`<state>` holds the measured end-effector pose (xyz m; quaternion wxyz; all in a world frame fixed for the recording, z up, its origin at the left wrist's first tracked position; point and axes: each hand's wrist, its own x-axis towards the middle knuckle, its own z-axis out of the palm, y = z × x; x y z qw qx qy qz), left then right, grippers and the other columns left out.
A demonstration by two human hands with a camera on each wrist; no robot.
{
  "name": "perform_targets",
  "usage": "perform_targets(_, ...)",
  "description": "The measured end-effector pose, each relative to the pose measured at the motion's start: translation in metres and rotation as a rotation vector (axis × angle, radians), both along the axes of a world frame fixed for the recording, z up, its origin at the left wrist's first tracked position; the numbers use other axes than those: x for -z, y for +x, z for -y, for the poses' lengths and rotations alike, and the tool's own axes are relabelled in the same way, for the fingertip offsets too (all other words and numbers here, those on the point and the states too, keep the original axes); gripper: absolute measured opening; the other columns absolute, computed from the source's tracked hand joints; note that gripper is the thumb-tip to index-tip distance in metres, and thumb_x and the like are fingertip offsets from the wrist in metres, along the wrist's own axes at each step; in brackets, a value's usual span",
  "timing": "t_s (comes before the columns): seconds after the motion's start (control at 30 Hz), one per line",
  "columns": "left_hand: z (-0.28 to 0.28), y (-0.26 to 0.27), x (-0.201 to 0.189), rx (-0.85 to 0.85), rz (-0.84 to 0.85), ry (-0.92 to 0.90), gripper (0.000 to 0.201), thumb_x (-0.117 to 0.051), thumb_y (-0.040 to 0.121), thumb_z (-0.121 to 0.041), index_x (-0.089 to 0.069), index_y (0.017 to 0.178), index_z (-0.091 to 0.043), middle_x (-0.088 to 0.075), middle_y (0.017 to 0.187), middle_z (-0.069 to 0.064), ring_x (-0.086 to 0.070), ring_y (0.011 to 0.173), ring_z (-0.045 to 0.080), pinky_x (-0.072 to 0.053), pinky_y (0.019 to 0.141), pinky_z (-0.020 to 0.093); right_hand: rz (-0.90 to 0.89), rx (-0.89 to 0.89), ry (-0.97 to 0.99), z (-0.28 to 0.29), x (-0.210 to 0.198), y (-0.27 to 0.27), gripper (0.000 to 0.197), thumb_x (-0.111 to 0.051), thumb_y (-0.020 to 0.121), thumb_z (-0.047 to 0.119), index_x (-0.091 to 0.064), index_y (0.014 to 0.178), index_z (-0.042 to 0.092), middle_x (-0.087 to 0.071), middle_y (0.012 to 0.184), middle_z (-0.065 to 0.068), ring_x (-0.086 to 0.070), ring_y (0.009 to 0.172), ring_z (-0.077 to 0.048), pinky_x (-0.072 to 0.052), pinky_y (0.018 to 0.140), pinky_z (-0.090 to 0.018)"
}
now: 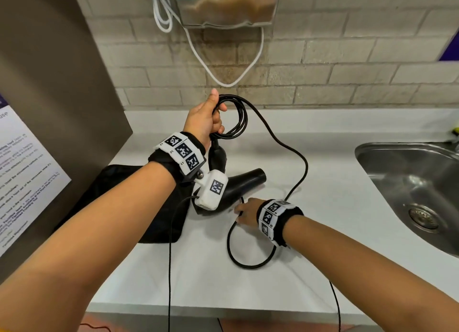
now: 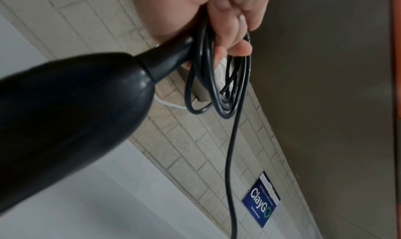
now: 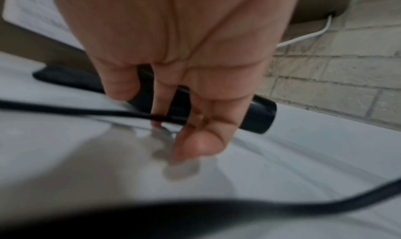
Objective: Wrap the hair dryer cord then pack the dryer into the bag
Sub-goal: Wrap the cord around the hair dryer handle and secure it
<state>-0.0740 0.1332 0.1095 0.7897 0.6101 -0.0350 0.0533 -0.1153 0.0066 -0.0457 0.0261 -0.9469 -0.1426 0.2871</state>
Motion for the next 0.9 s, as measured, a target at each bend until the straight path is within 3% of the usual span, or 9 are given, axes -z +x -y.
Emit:
perform_targets(0.13,0.001,-0.003,-0.001,-0.008,0.014,0.055,0.041,-0.040,0.098,-0.038,-0.049,0.068,-0.012,-0.024,0.035,-0.012,-0.019,0.030,0.004,-0.030,0.041,0.017,0.073,0.138,-0.013,0.008,0.007,0.011,0.052,-0.046,0.088,0.050,-0.052,0.121,0.009,-0.053,0.125,-0.013,-0.053,0.114,-0.031,-0.043,0.094,-0.037)
perform_targets(0.2,0.002,-0.002,-0.001,-0.015,0.011,0.074,0.041,-0.040,0.098,-0.038,-0.049,0.067,-0.012,-0.025,0.034,-0.012,-0.020,0.030,0.004,-0.030,0.042,0.018,0.071,0.208,-0.033,0.023,0.013,0.018,0.045,-0.051,0.089,0.040,-0.053,0.118,0.006,-0.055,0.122,-0.012,-0.055,0.113,-0.031,-0.046,0.093,-0.037)
perform_targets(0.27,0.002,-0.001,0.000,-0.026,0.012,0.084,0.042,-0.040,0.098,-0.039,-0.050,0.067,-0.012,-0.025,0.034,-0.011,-0.021,0.029,0.004,-0.031,0.042,0.019,0.104,0.257,-0.045,0.040,0.015,0.022,0.041,-0.051,0.088,0.022,-0.044,0.126,0.005,-0.052,0.128,-0.012,-0.053,0.116,-0.031,-0.046,0.096,-0.039)
perform_targets(0.37,0.001,0.000,0.000,-0.039,0.021,0.102,0.042,-0.039,0.098,-0.039,-0.050,0.067,-0.012,-0.026,0.033,-0.012,-0.022,0.029,0.004,-0.032,0.042,0.018,0.163,0.441,0.146,0.059,0.002,0.020,0.055,-0.047,0.086,0.005,-0.024,0.136,0.007,-0.053,0.126,-0.017,-0.055,0.112,-0.033,-0.047,0.094,-0.042)
perform_targets(0.43,0.002,0.001,0.000,-0.046,0.023,0.115,0.043,-0.039,0.097,-0.040,-0.050,0.067,-0.012,-0.026,0.032,-0.012,-0.023,0.028,0.004,-0.032,0.041,0.018,0.184,0.540,0.255,0.067,-0.010,0.023,0.046,-0.041,0.089,0.001,-0.028,0.134,0.003,-0.055,0.120,-0.023,-0.057,0.107,-0.036,-0.048,0.092,-0.043)
perform_targets(0.6,0.002,0.004,0.001,-0.050,0.021,0.106,0.044,-0.039,0.097,-0.043,-0.051,0.067,-0.013,-0.025,0.032,-0.012,-0.023,0.029,0.004,-0.033,0.043,0.018,0.209,0.701,0.410,0.083,-0.029,0.026,0.030,-0.033,0.092,0.001,-0.047,0.117,-0.008,-0.052,0.123,-0.027,-0.054,0.108,-0.043,-0.049,0.086,-0.044)
perform_targets(0.7,0.005,0.005,0.001,-0.046,0.020,0.085,0.044,-0.038,0.097,-0.043,-0.051,0.067,-0.013,-0.025,0.033,-0.013,-0.022,0.030,0.004,-0.033,0.042,0.018,0.297,0.718,0.428,0.091,-0.042,0.021,0.029,-0.028,0.096,0.006,-0.053,0.097,-0.008,-0.058,0.105,-0.026,-0.059,0.094,-0.037,-0.049,0.084,-0.041)
perform_targets(0.77,0.007,0.006,0.001,-0.040,0.017,0.064,0.044,-0.037,0.097,-0.043,-0.050,0.068,-0.013,-0.024,0.033,-0.013,-0.021,0.030,0.004,-0.032,0.041,0.018,0.400,0.774,0.526,0.098,-0.049,0.022,0.034,-0.028,0.098,0.014,-0.052,0.105,-0.010,-0.051,0.090,-0.019,-0.052,0.081,-0.028,-0.045,0.079,-0.037)
perform_targets(0.9,0.008,0.006,-0.001,-0.033,0.011,0.059,0.044,-0.036,0.098,-0.043,-0.051,0.069,-0.013,-0.024,0.033,-0.013,-0.020,0.030,0.004,-0.032,0.041,0.017,0.599,0.696,0.744,0.100,-0.066,0.020,0.029,-0.036,0.096,0.015,-0.050,0.114,-0.002,-0.052,0.088,-0.013,-0.050,0.079,-0.025,-0.039,0.072,-0.030)
